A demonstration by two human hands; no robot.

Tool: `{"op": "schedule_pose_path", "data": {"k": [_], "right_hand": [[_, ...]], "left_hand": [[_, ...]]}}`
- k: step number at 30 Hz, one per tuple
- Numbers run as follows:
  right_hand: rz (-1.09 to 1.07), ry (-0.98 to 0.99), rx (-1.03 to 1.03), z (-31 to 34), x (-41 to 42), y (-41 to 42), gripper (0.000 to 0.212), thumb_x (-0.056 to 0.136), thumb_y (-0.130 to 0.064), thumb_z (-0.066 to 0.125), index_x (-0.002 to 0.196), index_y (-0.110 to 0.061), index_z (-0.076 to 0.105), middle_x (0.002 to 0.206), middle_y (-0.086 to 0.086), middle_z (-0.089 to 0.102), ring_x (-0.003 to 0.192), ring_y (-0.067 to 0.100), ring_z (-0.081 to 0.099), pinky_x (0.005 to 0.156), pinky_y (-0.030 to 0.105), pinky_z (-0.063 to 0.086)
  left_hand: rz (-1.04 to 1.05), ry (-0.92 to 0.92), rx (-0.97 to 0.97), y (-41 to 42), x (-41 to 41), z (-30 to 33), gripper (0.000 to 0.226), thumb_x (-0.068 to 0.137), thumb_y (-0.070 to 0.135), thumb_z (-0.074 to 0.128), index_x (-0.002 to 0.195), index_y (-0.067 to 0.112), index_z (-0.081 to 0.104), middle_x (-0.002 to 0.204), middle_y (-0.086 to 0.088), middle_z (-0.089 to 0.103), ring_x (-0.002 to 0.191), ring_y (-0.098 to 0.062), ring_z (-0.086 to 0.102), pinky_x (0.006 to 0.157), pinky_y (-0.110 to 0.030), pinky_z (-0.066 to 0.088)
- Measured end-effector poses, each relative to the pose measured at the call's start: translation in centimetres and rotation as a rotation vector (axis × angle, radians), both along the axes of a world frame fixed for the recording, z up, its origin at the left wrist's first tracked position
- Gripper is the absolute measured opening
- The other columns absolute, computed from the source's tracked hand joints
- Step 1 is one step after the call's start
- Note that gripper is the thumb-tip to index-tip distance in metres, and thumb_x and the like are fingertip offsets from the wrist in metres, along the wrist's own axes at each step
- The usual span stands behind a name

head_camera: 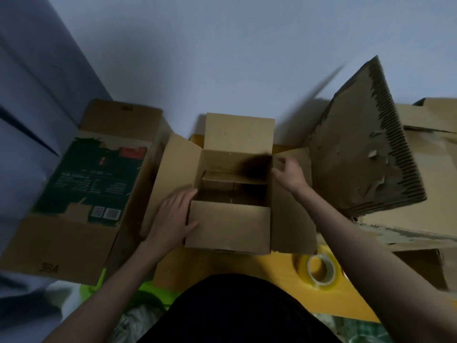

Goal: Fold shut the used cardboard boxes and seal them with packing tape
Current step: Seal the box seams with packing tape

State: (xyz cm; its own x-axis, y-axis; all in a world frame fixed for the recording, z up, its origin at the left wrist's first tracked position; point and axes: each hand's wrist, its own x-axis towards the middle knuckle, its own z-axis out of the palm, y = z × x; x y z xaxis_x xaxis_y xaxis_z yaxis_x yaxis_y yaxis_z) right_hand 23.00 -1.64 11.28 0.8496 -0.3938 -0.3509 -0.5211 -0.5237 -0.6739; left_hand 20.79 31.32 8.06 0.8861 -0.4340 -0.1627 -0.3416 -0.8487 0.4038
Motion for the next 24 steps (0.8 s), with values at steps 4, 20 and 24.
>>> {"op": "schedule_pose_path", "data": {"k": [4, 20, 24], "right_hand": [[-0.179, -0.025, 0.273, -0.9, 4.8, -0.5, 0.067, 0.099, -0.012, 0.059, 0.157, -0.018, 0.027, 0.154, 0.011, 0.041, 0.142, 0.03, 0.041, 0.115, 0.043, 0.039], [0.371, -0.086, -0.279, -0.8, 0.8, 0.1, 0.038, 0.087, 0.011, 0.057, 0.102, -0.016, 0.079, 0.137, 0.006, 0.06, 0.142, 0.028, 0.038, 0.122, 0.032, 0.018], [0.427, 0.02, -0.559, -1.8, -2.6, 0.0, 0.039, 0.09, -0.005, 0.06, 0.115, -0.032, 0.073, 0.165, 0.007, 0.024, 0.156, 0.03, -0.007, 0.12, 0.048, -0.017]], "left_hand": [[0.037, -0.116, 0.223, -1.0, 0.0, -1.0, 0.092, 0.084, 0.047, 0.074, 0.157, 0.019, 0.024, 0.167, -0.005, 0.014, 0.154, -0.024, 0.003, 0.126, -0.048, 0.007], [0.405, 0.142, -0.555, -3.0, 0.7, 5.1, 0.065, 0.1, 0.062, 0.028, 0.158, 0.033, 0.022, 0.156, 0.011, 0.035, 0.133, -0.007, 0.041, 0.104, -0.033, 0.035], [0.154, 0.277, -0.281, -3.8, 0.4, 2.0, 0.063, 0.101, 0.063, 0.026, 0.158, 0.034, 0.023, 0.163, 0.011, 0.024, 0.149, -0.012, 0.019, 0.119, -0.038, 0.02]]}}
